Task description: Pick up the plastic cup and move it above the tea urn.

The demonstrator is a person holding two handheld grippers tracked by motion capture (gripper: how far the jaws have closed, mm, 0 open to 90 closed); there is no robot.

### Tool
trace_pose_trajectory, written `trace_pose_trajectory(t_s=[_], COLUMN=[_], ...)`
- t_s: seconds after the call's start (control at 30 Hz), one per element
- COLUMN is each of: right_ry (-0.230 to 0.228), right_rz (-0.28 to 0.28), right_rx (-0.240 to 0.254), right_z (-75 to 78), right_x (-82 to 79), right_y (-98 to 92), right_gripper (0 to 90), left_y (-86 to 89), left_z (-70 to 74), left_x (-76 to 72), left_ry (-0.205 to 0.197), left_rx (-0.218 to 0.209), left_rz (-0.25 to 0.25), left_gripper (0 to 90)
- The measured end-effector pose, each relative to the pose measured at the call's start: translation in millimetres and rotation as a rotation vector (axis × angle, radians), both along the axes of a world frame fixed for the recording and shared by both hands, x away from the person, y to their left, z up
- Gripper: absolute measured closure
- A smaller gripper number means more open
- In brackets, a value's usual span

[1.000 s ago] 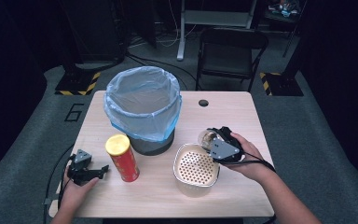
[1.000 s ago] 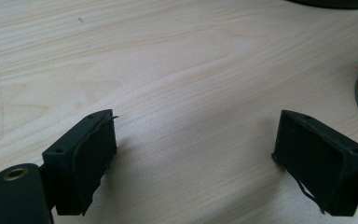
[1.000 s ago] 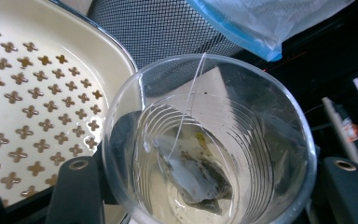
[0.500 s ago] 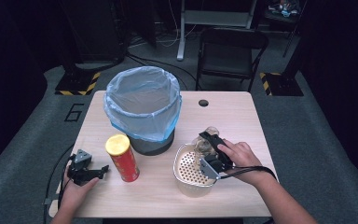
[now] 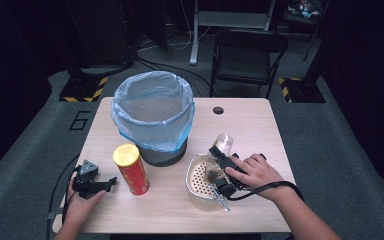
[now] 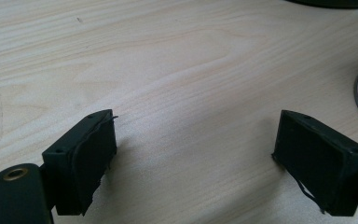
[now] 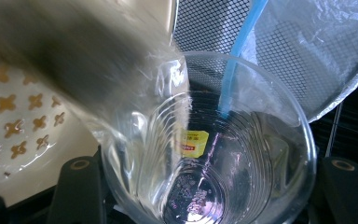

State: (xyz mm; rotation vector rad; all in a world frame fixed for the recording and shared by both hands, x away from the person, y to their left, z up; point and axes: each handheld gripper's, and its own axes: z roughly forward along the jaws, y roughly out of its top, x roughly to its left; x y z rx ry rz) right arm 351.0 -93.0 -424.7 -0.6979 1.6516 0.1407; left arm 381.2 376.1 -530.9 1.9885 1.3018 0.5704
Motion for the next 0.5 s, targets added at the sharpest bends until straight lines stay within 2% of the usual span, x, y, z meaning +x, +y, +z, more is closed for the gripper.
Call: trace_pose_trajectory(t_s=[0.13, 0.27, 0.3, 0.5], right_ry=[-0.018, -0.035, -0.051, -0.048], right_rz=[0.007, 0.019, 0.032, 0.021], right_rx=[0.016, 0.000, -0.022, -0.018], right_z=[4.7, 8.3, 9.0, 8.6], right_x=[-2.3, -3.9, -4.0, -1.7], right_y=[-0.1, 0.2, 0.7, -1.2], right_gripper=[35.9, 35.7, 35.7, 35.6], left_y=[0.0, 0.0, 0.0, 0.0], left_z=[0.0, 0.0, 0.0, 0.0], left_x=[0.0, 0.0, 0.0, 0.0], left_ry=[0.000, 0.000, 0.000, 0.000], left_rx=[0.000, 0.000, 0.001, 0.000], left_rz=[0.000, 0.000, -0.001, 0.000], left_gripper=[12.6, 12.6, 12.6, 12.6])
